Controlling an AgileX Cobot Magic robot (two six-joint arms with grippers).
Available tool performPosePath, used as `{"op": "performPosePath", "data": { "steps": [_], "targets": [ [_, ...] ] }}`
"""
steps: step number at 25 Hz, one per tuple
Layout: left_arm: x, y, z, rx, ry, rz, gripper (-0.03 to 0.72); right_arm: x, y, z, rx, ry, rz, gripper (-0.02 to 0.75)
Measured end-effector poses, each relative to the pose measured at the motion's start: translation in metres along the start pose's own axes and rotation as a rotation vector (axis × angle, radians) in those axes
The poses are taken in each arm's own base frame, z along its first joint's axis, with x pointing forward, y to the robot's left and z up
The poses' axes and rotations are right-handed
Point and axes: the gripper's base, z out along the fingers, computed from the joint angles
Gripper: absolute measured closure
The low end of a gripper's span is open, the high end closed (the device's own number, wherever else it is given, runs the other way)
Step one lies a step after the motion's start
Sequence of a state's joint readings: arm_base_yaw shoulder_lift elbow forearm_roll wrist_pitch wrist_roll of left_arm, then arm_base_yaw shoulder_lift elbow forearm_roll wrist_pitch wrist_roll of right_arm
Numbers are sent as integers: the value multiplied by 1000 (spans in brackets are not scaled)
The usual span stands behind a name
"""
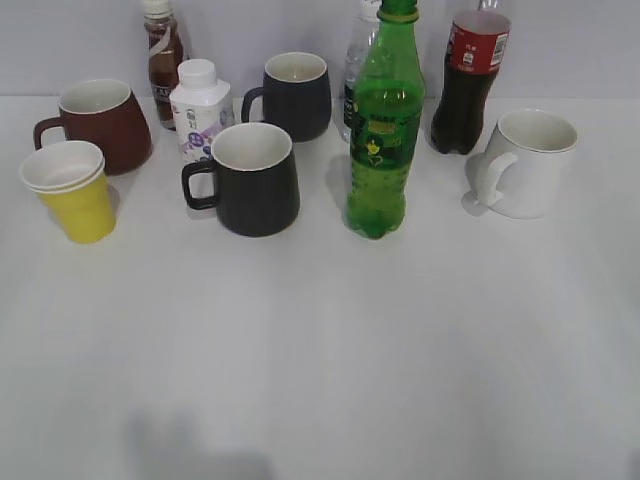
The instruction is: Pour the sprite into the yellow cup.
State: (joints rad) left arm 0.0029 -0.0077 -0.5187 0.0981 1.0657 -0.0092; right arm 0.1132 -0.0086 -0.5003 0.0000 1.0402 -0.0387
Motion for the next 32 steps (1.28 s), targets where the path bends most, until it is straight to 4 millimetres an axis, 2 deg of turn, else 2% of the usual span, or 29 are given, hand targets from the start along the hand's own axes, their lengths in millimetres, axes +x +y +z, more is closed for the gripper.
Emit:
{"op": "performPosePath", "data": {
  "steps": [32],
  "targets": [
    [0,0,0,1,0,0,449,0,0,0,0,0,0,174]
  ]
}}
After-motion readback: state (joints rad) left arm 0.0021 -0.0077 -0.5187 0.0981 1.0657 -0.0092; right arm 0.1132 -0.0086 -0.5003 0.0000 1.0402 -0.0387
